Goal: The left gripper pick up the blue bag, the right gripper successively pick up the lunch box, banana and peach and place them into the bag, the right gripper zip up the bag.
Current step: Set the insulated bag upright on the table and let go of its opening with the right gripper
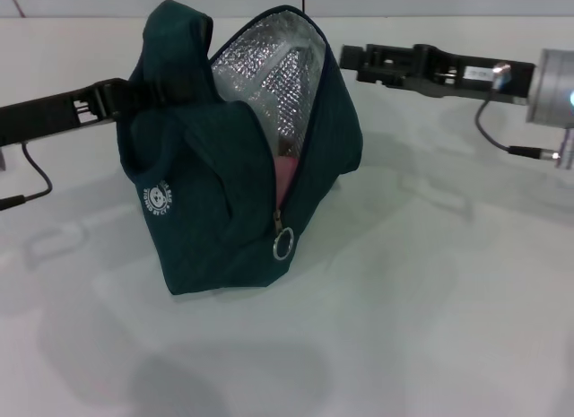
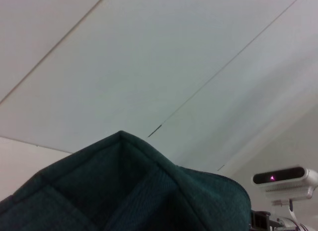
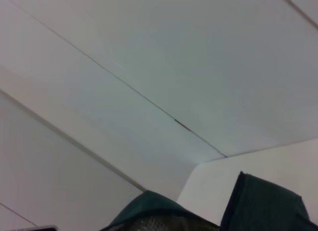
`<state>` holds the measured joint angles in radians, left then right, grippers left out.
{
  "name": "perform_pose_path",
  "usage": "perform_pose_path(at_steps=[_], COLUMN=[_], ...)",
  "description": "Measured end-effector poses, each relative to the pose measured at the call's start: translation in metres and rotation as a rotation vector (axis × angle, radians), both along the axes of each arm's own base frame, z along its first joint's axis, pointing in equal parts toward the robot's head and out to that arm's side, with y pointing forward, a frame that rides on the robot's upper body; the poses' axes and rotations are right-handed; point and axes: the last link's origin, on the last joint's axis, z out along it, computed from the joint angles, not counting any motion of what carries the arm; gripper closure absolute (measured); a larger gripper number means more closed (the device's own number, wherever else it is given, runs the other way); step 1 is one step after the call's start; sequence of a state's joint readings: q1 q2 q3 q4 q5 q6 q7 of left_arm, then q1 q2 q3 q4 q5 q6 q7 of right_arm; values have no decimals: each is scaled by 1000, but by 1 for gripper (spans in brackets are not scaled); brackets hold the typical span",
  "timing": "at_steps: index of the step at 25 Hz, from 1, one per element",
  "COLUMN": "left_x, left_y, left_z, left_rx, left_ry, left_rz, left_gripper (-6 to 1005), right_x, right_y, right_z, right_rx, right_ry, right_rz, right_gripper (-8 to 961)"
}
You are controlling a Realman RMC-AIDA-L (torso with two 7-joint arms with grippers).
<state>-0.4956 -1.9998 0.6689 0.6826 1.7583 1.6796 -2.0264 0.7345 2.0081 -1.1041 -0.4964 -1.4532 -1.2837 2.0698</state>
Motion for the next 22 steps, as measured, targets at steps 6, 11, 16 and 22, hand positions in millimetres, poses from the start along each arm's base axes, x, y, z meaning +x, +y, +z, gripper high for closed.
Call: perform_pose_path(at_steps=[6,11,16,22], left_x=[2,3,3,3], left_y=[0,0,0,-1], left_z=[-3,-4,-5,-6], left_rx=[-5,-8,-9,-16], left_ry=[-4,-6,-6,-3], left_rz=[-3,-4,-4,-8], left_gripper=[962,961,961,961], right_x=[-9,-9,-7,-8], right_y=[7,7,6,5], right_z=[-19,-25,-26,-29], right_rx=[-23,-32,-1,20], right_ry=[-41,-58,-100,-113], right_rz=[-24,-31,18,62], right_gripper=[349,363,377,613])
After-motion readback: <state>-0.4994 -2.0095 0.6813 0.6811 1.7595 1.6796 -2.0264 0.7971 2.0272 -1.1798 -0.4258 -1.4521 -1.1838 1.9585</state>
